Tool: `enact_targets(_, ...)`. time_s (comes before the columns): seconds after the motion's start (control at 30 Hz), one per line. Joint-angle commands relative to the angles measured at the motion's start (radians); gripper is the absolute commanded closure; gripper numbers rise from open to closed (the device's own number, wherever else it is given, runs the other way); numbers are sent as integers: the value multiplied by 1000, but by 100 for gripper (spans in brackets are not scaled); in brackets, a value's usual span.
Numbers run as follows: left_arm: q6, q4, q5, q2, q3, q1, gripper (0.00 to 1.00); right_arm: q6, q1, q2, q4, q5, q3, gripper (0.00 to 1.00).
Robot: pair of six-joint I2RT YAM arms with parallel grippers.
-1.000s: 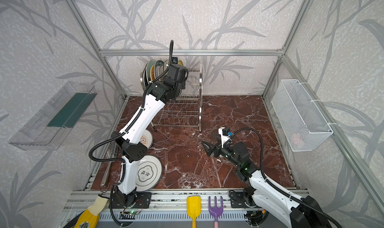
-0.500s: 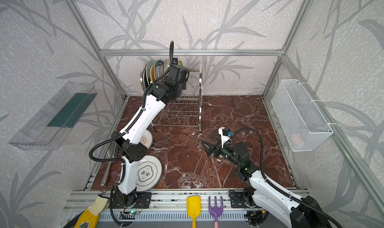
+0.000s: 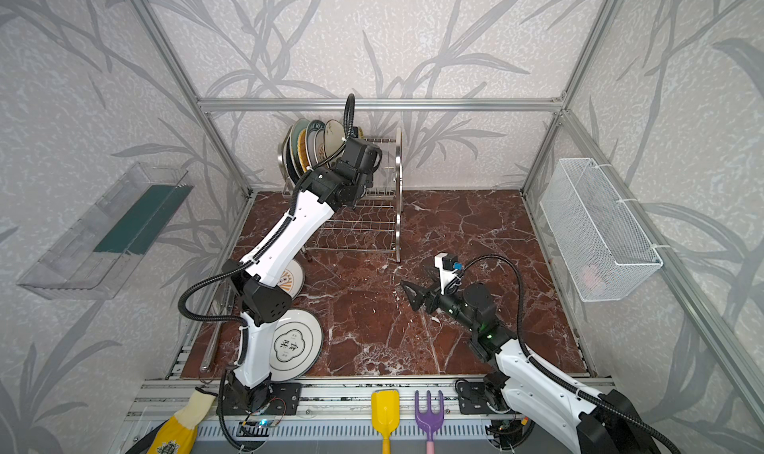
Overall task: Load the plates into the dish rack
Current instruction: 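Open the left gripper and draw it back toward the table front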
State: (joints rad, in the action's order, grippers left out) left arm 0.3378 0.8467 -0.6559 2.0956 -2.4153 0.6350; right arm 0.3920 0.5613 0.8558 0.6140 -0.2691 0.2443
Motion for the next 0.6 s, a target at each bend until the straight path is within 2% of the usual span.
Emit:
enact_targets(0.0, 35, -1, -5, -66, 26, 6, 84, -1, 6, -11, 7, 13, 18, 1)
enact_targets(0.33, 19, -6, -10, -105, 12, 6, 77, 0, 5, -10, 6, 14, 18, 1)
enact_targets(0.57, -9, 26, 2, -109, -75, 6, 71, -4, 5, -9, 1, 23, 18, 1)
